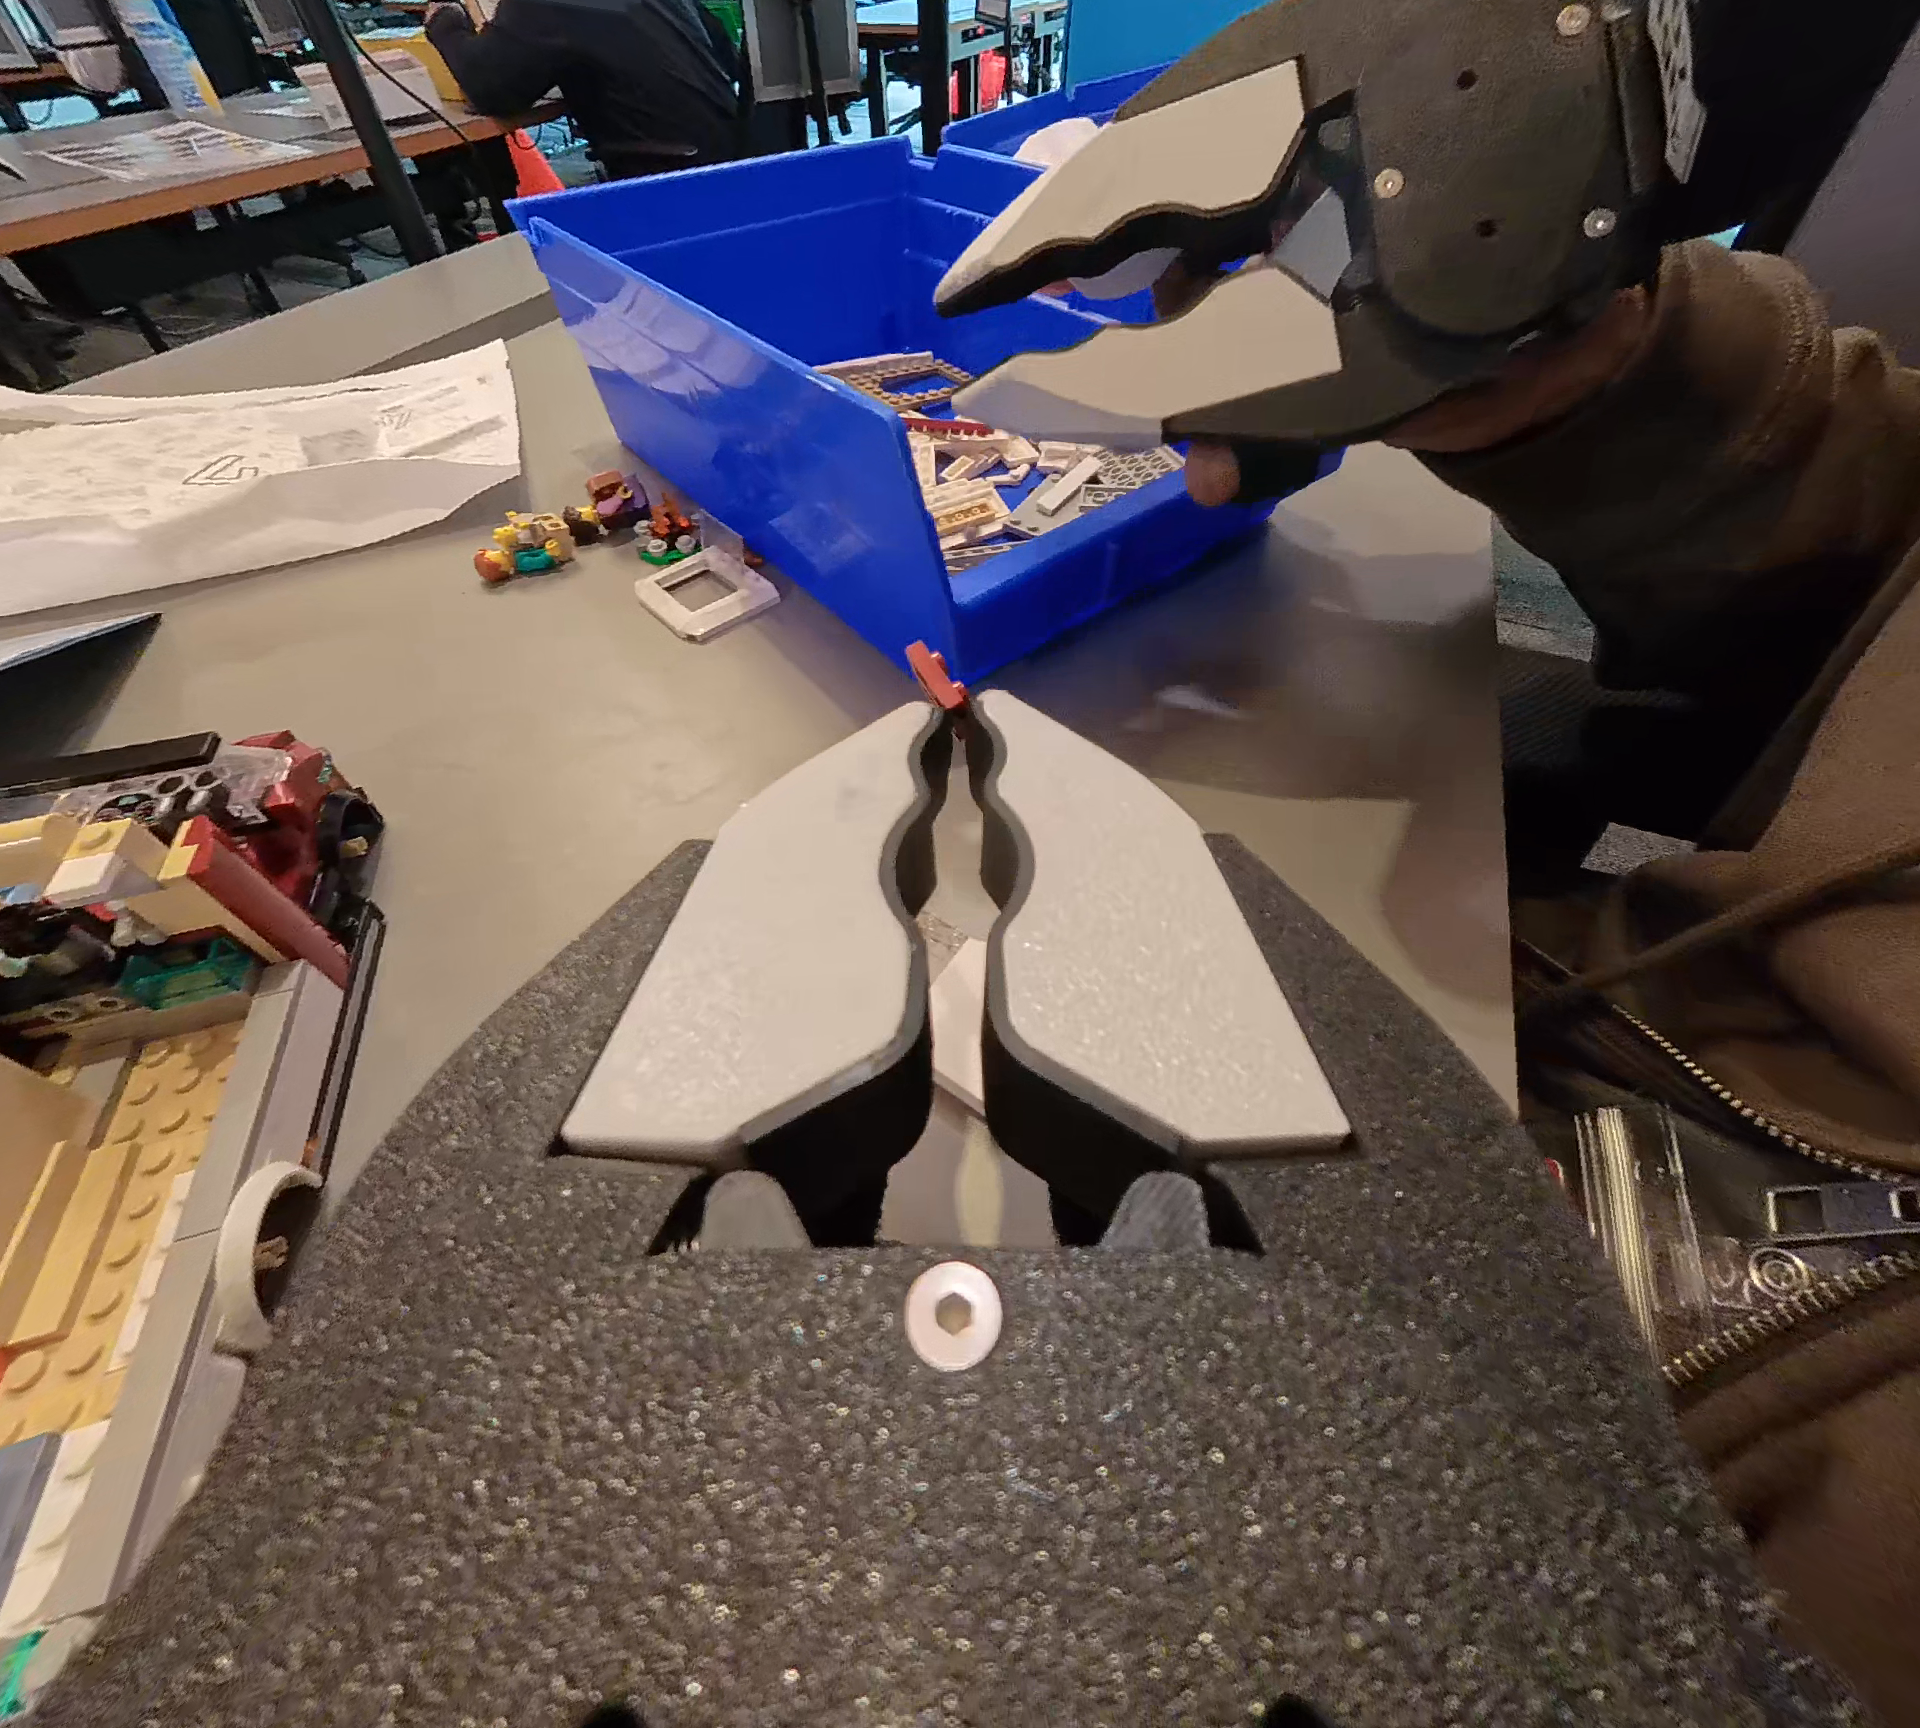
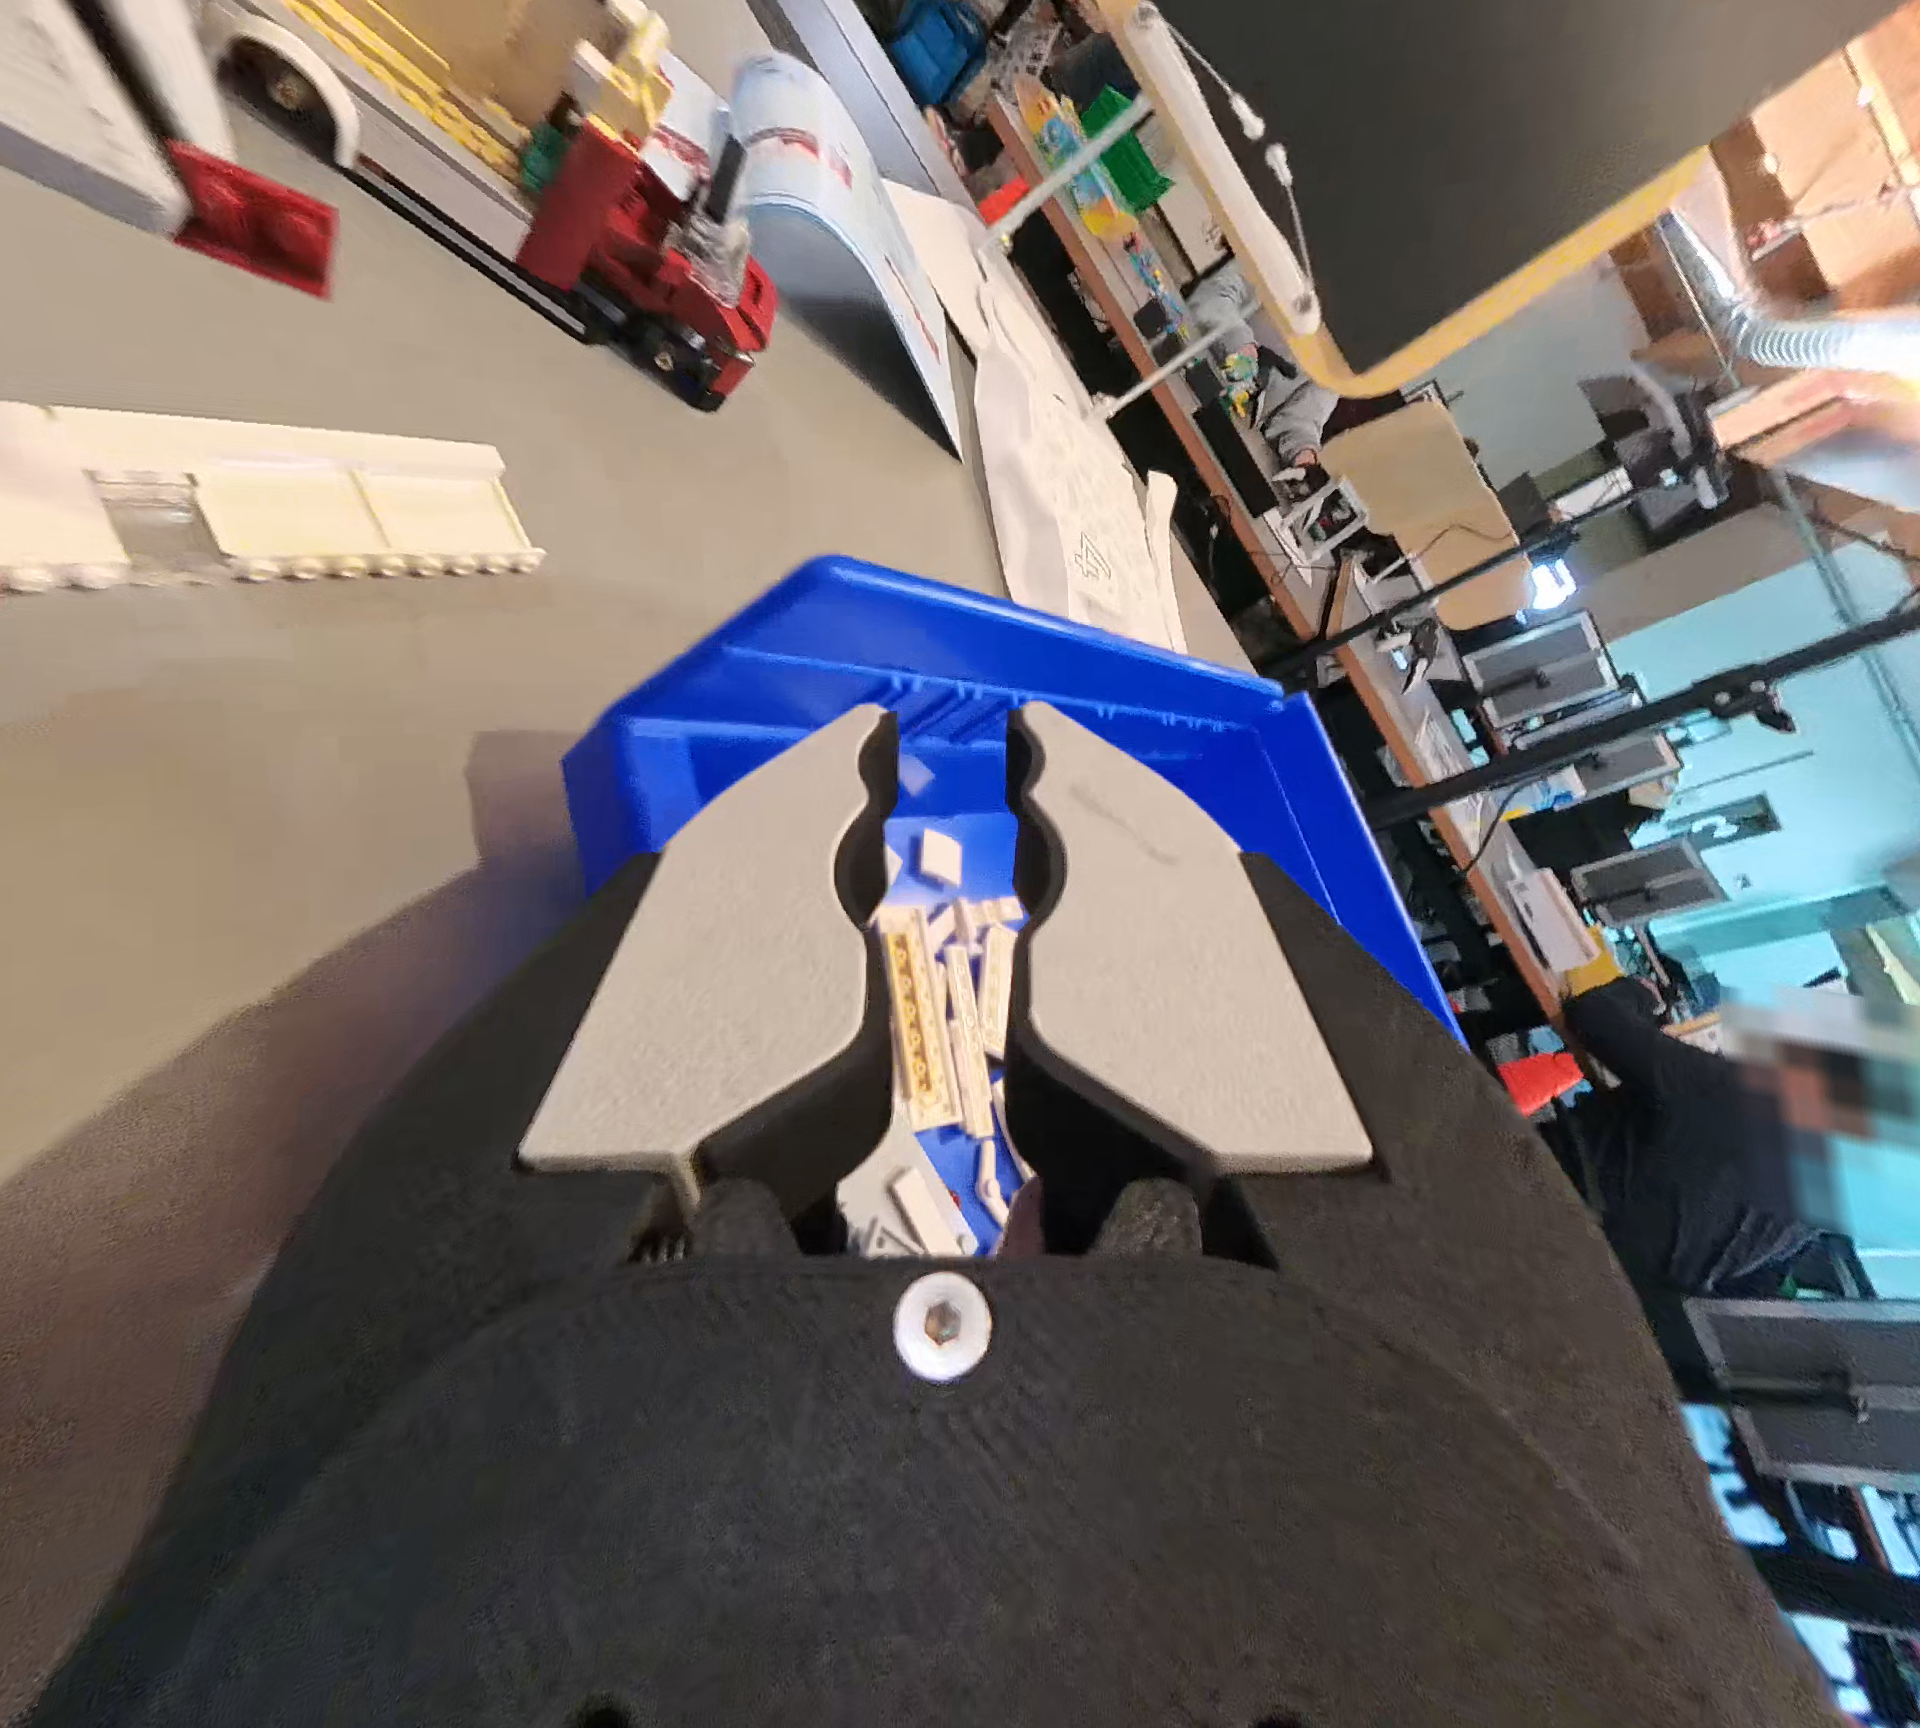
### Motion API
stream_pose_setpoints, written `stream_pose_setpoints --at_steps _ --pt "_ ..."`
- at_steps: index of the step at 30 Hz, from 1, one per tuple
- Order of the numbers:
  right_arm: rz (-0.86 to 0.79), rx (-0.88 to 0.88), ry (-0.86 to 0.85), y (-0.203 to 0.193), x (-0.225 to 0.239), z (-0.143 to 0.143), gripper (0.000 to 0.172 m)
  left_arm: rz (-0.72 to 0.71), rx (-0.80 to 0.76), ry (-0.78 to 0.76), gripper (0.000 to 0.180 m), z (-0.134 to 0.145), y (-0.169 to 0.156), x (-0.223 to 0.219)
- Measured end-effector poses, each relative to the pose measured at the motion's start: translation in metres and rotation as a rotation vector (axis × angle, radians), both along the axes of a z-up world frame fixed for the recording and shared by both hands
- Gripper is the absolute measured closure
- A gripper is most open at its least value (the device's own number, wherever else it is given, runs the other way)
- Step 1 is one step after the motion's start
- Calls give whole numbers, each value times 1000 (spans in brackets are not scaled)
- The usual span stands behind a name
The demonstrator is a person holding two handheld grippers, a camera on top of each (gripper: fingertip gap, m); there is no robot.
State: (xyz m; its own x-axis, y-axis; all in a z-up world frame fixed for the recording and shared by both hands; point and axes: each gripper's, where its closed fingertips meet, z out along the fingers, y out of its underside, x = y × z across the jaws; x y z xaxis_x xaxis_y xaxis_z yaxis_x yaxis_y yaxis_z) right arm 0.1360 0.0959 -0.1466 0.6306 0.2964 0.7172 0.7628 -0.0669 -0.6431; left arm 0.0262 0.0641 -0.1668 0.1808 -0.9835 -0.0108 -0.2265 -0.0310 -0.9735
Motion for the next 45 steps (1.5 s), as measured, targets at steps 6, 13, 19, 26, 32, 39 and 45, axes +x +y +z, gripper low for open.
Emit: stream_pose_setpoints --at_steps 6,13,19,26,32,39,45 --pt "311 70 -187 -23 -65 -9 137 -74 -56 -27 177 2 -12 5" --pt "468 160 -314 -36 -106 -17 127 -169 -156 -51 177 4 -26 7" --pt "451 183 -356 -34 -110 -21 155 -165 -155 -22 177 0 -27 10" --pt "-41 94 -318 2 -1 -5 156 -45 -165 -74 168 6 -4 0" --pt "-123 6 -261 0 29 -8 142 53 -129 1 165 -4 15 -11" --pt "278 -161 -90 -32 -69 -28 142 -12 -110 180 161 -28 9 -22" --pt "436 -473 68 -48 -117 -64 132 -59 -47 357 146 -53 2 -33"
